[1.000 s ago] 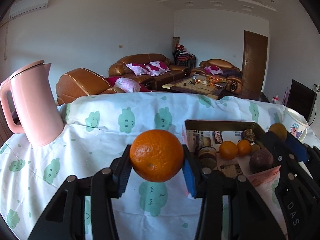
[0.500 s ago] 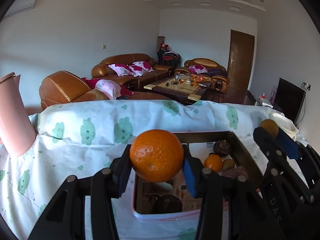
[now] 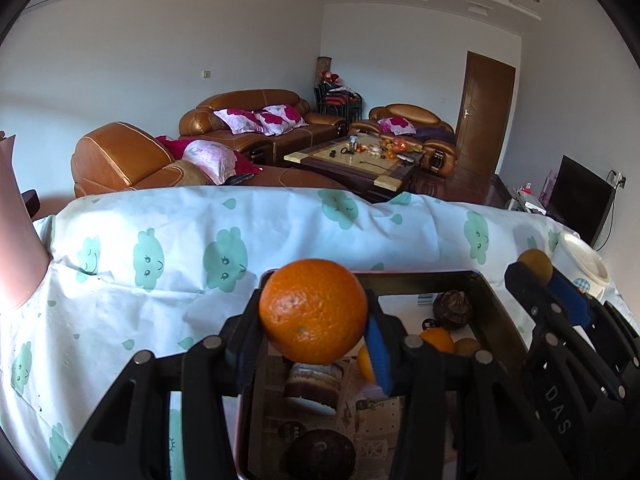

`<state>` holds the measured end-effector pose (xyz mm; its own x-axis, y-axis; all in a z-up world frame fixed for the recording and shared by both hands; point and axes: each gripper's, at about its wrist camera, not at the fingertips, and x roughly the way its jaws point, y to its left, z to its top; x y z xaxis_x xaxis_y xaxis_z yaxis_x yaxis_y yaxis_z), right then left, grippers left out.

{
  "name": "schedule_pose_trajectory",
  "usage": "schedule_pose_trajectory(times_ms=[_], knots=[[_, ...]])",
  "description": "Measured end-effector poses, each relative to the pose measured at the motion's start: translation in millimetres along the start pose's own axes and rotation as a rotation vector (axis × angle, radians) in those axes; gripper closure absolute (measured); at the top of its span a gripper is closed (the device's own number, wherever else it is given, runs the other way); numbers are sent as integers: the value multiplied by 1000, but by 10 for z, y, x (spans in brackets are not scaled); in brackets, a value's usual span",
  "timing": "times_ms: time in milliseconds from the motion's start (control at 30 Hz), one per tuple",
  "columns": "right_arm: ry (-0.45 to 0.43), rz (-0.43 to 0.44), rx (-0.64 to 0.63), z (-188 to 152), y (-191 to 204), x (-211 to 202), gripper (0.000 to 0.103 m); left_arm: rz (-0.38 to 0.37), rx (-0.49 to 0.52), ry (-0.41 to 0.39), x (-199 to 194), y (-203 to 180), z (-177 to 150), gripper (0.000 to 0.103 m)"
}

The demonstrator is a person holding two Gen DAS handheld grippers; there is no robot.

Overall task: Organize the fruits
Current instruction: 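Carry the orange and yellow-brown fruit into the tin box and open both tools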

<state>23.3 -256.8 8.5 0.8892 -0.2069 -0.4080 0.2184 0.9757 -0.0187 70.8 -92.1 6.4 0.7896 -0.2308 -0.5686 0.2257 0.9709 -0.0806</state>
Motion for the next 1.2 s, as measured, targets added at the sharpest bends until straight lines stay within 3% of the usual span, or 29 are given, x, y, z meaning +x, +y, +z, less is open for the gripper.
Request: schedule_pose_trajectory(times_ms=[300, 600, 867, 933, 1100, 1200], knots=[[91, 85, 61, 26, -39, 261, 74, 2, 8, 57, 191, -20, 143, 55], [185, 103, 6, 20, 140, 591, 74, 83, 24, 135, 387, 57, 121, 55], [263, 194, -3, 23, 169, 700, 74, 100, 49, 142, 414, 26, 87, 53], [294, 235, 39, -2, 110, 738, 74, 106, 54, 137, 389, 25, 73, 48], [352, 427, 227, -56, -126, 836, 73, 111, -16, 141, 287, 160, 124, 13], [337, 489, 292, -49, -174, 767, 65, 96, -55, 117, 151, 224, 146, 6]])
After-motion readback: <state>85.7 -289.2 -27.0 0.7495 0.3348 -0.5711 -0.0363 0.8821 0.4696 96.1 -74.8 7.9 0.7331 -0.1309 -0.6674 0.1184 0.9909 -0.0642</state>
